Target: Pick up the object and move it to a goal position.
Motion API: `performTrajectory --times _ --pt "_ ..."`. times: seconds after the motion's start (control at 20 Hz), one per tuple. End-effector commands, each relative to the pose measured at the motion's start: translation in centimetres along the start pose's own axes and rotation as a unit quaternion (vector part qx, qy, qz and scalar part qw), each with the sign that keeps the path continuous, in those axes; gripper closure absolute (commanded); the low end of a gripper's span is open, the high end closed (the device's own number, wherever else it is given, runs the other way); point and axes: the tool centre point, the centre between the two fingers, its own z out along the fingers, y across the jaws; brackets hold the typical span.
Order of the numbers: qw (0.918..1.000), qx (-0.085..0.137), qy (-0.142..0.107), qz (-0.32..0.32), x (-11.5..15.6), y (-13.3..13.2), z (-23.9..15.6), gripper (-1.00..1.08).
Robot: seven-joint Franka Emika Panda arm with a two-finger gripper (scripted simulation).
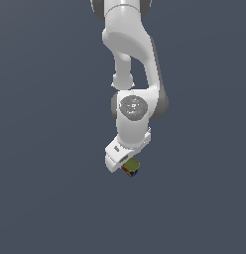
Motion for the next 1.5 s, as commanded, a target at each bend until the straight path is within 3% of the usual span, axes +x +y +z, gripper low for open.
performTrajectory --times 0.0,0.45,0.75,0.8,1.45 --pt "1.0 0.0 0.0 0.0 0.0 0.0 0.3 -0.92" --pt "1.0 0.0 0.0 -0.002 -0.1 -0.1 4.5 -0.92" --pt "1.0 0.0 0.0 -0.002 0.0 0.0 5.0 -0.92" --pt "1.0 0.0 0.0 -0.002 0.0 0.0 5.0 1.08" --pt "1.0 0.0 0.0 -0.002 -0.2 0.4 4.9 1.08"
